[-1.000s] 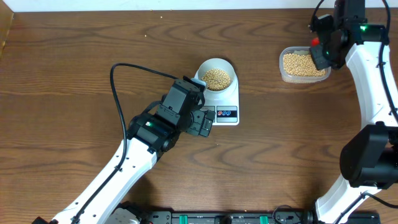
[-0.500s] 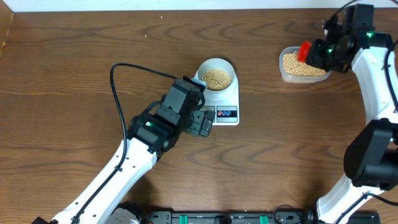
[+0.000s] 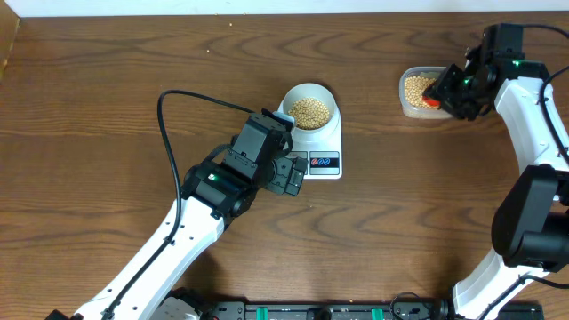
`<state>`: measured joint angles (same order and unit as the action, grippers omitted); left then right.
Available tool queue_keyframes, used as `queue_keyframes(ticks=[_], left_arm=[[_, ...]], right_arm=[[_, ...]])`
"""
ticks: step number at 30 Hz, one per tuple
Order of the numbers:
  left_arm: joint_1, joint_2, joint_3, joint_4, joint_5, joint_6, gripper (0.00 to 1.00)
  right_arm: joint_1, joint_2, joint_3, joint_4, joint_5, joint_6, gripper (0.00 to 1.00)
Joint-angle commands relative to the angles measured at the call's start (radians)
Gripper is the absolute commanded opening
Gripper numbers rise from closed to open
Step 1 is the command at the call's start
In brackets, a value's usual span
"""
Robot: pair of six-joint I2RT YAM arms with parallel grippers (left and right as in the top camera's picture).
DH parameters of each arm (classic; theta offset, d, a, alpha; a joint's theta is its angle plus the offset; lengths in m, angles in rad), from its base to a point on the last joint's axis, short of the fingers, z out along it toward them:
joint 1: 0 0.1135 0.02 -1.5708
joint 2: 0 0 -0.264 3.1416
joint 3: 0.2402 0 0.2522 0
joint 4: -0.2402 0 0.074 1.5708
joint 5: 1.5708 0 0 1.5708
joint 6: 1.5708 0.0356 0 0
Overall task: Scoop item into bowl and weigh 50g on scale
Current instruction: 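Lower the red scoop into the tub and release it with the right gripper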
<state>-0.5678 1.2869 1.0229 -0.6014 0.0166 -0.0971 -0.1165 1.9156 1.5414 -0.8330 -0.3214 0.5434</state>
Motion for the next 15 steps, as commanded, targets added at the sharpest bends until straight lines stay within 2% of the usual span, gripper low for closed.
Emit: queue_keyframes(ticks=[1,4,9,15], left_arm=[[0.000,0.000,0.005,0.000,-0.002,0.010,1.00],[0.000,0.000,0.004,0.001,-0.002,0.010,1.00],[0.000,0.000,0.004,0.000,-0.002,0.010,1.00],[0.000,0.000,0.005,0.000,-0.002,0.010,1.00]], right_arm=[[-0.001,-0.012,-0.007,-0.034,-0.013,0.047,0.59],[-0.001,-0.014,-0.006,-0.086,-0.016,0.047,0.78],[-0.002,-0.040,-0.006,-0.130,-0.028,0.040,0.99],[-0.007,-0.103,-0.005,-0.129,-0.002,0.035,0.99]])
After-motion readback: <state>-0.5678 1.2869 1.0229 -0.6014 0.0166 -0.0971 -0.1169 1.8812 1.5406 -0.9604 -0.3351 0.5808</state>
